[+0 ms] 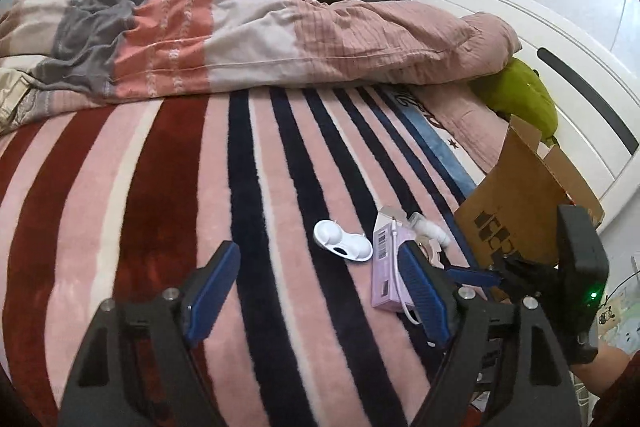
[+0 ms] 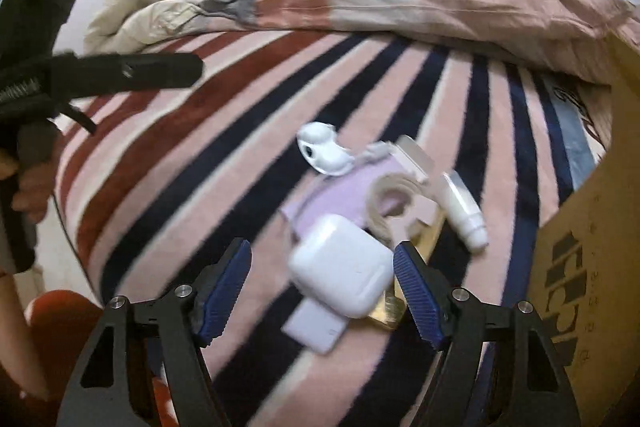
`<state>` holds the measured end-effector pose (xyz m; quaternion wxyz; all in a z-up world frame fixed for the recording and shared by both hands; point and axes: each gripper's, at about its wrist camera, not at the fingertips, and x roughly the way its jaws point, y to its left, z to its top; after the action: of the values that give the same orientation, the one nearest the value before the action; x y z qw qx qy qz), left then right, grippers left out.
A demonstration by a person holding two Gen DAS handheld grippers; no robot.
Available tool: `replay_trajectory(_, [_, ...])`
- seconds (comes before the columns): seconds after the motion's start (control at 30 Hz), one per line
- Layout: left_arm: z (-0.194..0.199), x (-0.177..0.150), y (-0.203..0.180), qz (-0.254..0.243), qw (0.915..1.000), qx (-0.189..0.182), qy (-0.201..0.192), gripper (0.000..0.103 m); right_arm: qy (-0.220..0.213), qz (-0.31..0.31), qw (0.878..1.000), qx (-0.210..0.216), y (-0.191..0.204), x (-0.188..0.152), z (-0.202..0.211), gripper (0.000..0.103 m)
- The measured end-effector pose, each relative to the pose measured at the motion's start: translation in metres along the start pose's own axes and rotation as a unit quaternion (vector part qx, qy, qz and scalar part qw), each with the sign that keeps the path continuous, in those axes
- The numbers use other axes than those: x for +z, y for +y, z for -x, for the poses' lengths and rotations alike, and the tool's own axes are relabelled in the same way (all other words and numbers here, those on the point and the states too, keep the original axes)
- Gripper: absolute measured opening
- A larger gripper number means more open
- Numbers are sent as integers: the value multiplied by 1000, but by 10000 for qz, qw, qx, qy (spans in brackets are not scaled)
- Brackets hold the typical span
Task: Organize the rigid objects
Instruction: 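Grasp the white earbud case with the right gripper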
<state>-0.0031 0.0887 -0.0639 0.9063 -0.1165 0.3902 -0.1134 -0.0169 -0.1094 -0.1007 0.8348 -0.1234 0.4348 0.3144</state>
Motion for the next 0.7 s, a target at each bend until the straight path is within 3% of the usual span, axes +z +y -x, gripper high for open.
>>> replay_trajectory(0.13, [1,-1,1,40,10000,11,15,79,109,70,9999,-75,-2,1,-7,54])
replay_trajectory(0.27, [2,-1,-1,-10,10000,-23,61,79,66,187,9998,-85,5,0,-5,54])
replay_trajectory(0.5, [15,2,-41,-405,9925,-1115,281,79,-379,569,9976,109,22,3,32,54])
replay_trajectory(0.6, [24,12,-67,-492,9885,-1387,358,78,-658,719,9950,217,26,12,56,54])
replay_trajectory(0.7, [32,24,-90,-564,9845,-1605,421,63,-991,825,9911,321,29,21,82,54])
